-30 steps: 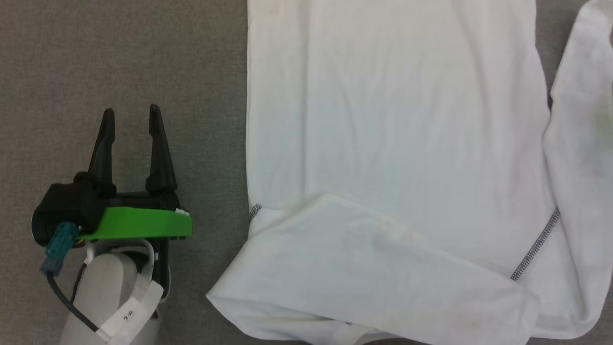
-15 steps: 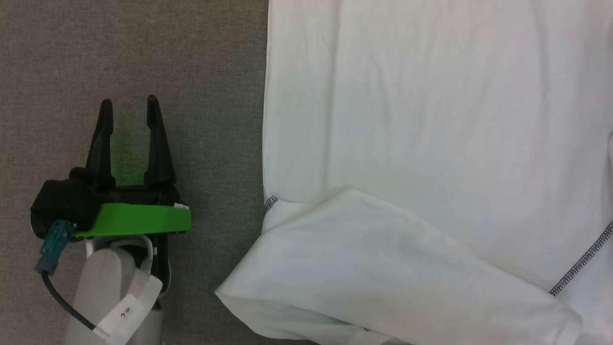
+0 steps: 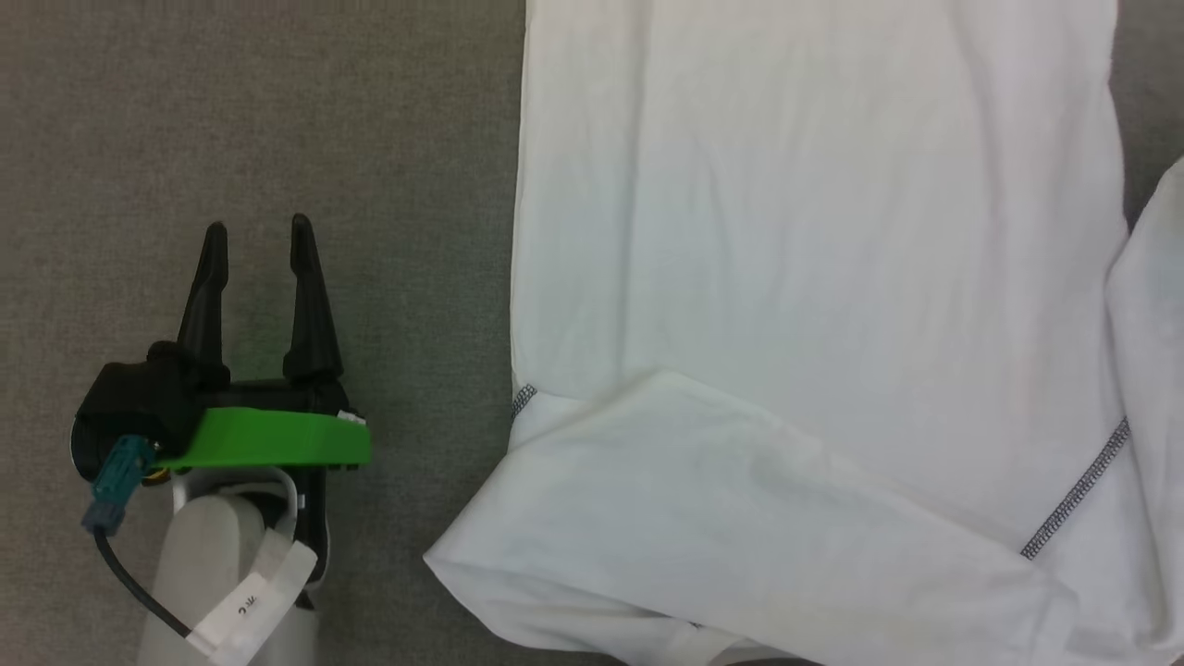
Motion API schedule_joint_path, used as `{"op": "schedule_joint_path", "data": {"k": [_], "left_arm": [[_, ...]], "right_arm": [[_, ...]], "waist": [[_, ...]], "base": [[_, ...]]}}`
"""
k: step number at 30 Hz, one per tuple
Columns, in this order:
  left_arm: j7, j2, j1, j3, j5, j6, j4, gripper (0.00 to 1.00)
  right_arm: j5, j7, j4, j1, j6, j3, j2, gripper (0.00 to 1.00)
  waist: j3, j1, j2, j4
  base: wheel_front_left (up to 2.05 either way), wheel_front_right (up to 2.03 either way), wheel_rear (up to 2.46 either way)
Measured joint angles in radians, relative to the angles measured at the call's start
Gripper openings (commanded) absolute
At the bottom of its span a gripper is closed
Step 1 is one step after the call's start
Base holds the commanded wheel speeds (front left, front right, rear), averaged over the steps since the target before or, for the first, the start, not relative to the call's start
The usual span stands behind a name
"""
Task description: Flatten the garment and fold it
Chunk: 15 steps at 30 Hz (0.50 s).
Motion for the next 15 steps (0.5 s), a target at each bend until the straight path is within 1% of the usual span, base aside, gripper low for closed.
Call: {"op": "schedule_joint_path", "data": {"k": [3, 6, 11, 13, 15], "left_arm": [[0.000, -0.001, 0.020, 0.006, 0.008, -0.008, 0.016, 1.00], [0.000, -0.003, 0.049, 0.007, 0.015, -0.012, 0.022, 1.00], [0.000, -0.007, 0.091, 0.019, 0.016, -0.016, 0.030, 1.00], [0.000, -0.008, 0.106, 0.022, 0.017, -0.016, 0.034, 1.00], [0.000, -0.008, 0.120, 0.023, 0.017, -0.017, 0.036, 1.00]], "right_arm": [[0.027, -0.002, -0.107, 0.092, 0.000, 0.006, 0.009, 0.00], [0.031, 0.035, -0.248, 0.194, 0.000, 0.005, 0.024, 0.00], [0.026, 0.172, -0.538, 0.362, 0.000, 0.025, 0.084, 0.00], [0.032, 0.223, -0.642, 0.404, 0.000, 0.056, 0.106, 0.00], [0.039, 0.275, -0.731, 0.432, 0.000, 0.114, 0.115, 0.00]], "waist": [[-0.044, -0.0001, 0.0000, -0.009], [-0.091, -0.0002, 0.0000, -0.018], [-0.172, -0.0002, 0.0000, -0.037], [-0.201, -0.0002, 0.0000, -0.044], [-0.229, -0.0002, 0.0000, -0.053]], "base": [[0.00, 0.00, 0.00], [0.00, 0.00, 0.00], [0.00, 0.00, 0.00], [0.00, 0.00, 0.00], [0.00, 0.00, 0.00]]}}
